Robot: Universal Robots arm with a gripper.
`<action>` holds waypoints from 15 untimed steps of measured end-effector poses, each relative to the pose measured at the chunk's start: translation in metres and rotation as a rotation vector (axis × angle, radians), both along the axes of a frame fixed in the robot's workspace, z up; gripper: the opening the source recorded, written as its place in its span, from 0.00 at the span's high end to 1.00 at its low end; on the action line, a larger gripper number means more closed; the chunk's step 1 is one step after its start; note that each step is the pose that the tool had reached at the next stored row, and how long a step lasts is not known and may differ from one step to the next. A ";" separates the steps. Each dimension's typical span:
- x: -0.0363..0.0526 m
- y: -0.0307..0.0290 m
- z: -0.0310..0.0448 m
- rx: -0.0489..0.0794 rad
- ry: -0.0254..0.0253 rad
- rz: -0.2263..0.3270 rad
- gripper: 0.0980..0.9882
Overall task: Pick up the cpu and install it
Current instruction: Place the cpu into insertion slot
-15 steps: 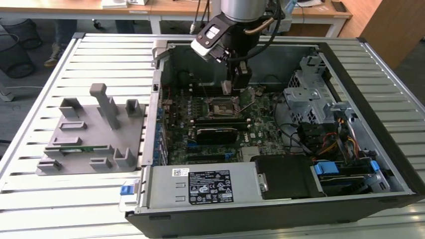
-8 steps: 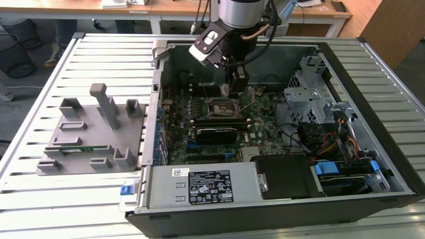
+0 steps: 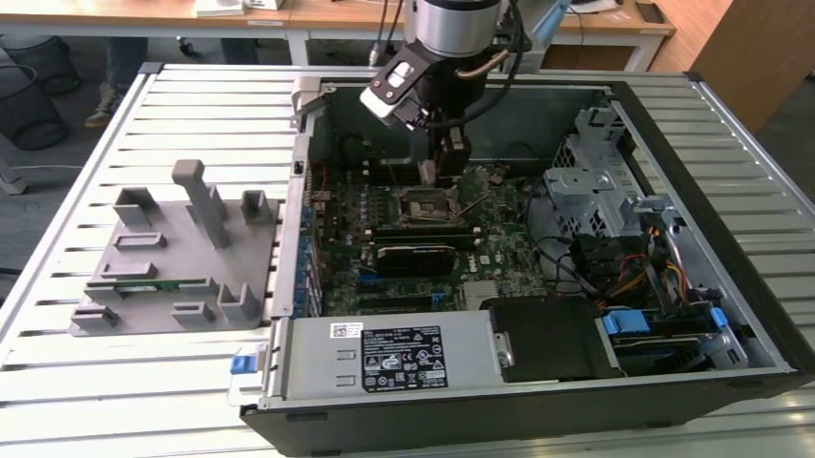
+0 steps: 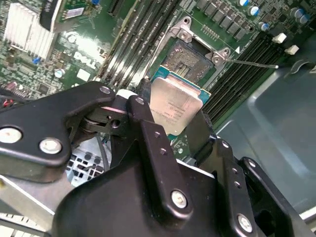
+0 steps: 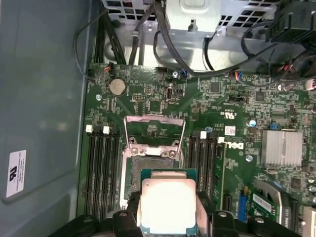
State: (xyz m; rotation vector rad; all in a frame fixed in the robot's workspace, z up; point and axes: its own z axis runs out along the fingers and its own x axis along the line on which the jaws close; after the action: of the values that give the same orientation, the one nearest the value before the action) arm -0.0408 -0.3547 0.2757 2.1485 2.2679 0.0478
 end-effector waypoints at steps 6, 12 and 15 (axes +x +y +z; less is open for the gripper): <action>-0.0005 0.0025 -0.0109 0.000 0.0000 -0.001 0.52; -0.0055 0.0033 -0.0167 0.000 0.0001 -0.008 0.52; -0.0058 0.0051 -0.0207 0.000 0.0001 -0.014 0.52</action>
State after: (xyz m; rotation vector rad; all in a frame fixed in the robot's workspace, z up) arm -0.0466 -0.3497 0.2550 2.1637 2.2531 0.0475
